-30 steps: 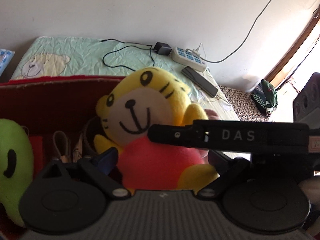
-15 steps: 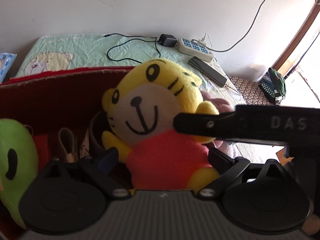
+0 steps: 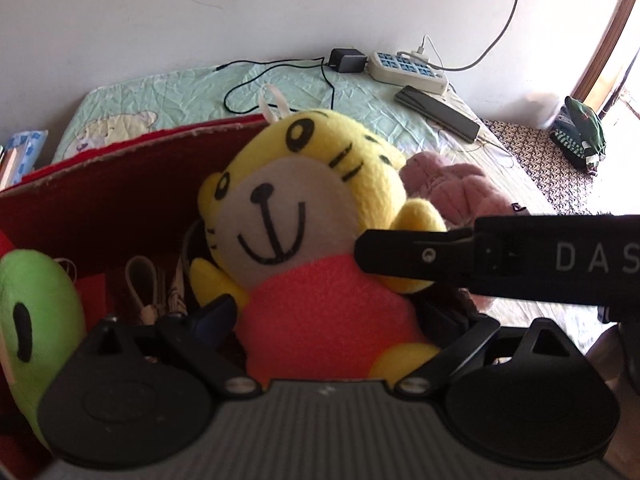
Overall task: Organize objects
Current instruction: 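Lower the tiger plush into the red box and open the right gripper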
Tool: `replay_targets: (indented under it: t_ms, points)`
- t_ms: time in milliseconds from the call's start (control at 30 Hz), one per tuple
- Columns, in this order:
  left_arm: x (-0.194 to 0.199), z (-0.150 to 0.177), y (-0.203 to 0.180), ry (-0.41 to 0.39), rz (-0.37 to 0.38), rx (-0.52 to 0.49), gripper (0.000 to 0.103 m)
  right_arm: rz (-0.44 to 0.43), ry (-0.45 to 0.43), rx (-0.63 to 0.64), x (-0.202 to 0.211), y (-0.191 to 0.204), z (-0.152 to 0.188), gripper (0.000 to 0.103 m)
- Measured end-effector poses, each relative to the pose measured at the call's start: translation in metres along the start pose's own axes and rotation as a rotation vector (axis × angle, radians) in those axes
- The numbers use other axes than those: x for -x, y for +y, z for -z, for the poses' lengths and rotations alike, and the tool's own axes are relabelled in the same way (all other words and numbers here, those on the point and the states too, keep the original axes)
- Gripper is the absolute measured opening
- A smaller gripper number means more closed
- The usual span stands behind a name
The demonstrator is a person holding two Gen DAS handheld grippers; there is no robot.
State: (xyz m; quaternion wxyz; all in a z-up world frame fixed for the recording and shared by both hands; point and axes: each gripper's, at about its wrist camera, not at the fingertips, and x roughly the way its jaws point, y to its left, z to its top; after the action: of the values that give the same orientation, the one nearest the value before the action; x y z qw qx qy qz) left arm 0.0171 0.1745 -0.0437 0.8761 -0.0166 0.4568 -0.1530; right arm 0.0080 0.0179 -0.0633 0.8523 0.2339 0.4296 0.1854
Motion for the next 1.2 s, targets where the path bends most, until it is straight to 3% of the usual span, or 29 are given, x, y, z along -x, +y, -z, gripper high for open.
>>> replay_targets:
  t_ms: [733, 1200]
  points:
    - [-0.004, 0.006, -0.013, 0.043, -0.064, 0.005, 0.100, -0.045, 0.009, 0.010, 0.008, -0.006, 0.009, 0.029]
    - [0.012, 0.007, -0.019, 0.022, -0.137, 0.029, 0.100, -0.092, 0.016, 0.006, 0.015, -0.012, 0.011, 0.030]
